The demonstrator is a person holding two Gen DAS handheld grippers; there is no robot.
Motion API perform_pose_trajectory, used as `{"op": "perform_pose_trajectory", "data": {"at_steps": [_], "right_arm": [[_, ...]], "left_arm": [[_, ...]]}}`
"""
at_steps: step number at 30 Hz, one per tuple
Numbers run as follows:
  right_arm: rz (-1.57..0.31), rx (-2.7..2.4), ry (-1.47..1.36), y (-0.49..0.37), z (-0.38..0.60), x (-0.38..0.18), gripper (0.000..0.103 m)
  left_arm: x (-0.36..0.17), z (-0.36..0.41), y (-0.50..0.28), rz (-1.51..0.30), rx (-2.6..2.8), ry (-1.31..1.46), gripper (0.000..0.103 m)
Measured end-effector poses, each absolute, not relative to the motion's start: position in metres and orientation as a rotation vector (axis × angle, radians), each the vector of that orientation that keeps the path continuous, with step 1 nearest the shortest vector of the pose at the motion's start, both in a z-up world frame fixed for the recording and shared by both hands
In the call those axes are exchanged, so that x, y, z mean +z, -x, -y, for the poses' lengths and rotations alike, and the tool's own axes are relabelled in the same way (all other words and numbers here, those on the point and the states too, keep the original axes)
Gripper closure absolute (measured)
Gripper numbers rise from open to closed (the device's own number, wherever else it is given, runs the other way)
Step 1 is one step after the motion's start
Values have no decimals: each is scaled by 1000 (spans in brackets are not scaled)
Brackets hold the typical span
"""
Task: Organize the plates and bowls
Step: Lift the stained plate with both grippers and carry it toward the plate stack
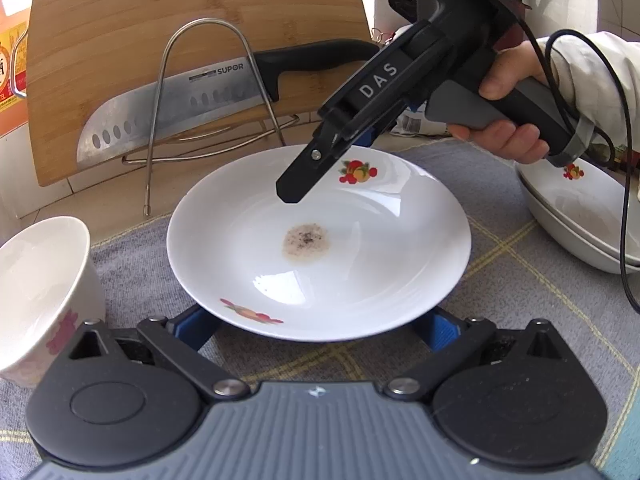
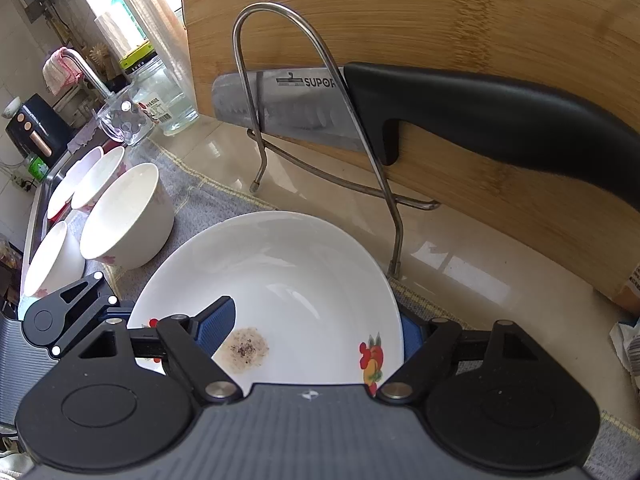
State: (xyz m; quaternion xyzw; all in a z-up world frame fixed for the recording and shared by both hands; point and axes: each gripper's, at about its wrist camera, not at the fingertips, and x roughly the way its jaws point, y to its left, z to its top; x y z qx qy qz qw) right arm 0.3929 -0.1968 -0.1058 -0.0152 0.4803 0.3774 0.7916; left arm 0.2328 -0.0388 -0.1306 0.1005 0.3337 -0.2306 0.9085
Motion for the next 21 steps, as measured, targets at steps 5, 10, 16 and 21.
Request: {"op": "perform_pose_trajectory", "data": {"at_steps": [5,10,16,21], "right_arm": [[-1035,804,27,-392,197,-106,17],[-1039,799,30,-390,198,-105,17],[-1046,792,25,-386,200,-104,17],[-1049,791,26,-381,200,-103,17]], "left_arm": [[-129,39,-234,-694,-473,-213,2],[-127,41,-235,-694,-466,-220,2],[-125,42,-233,-700,-463,-228,2],[-125,41,-230,-708,-470,-233,3]]}}
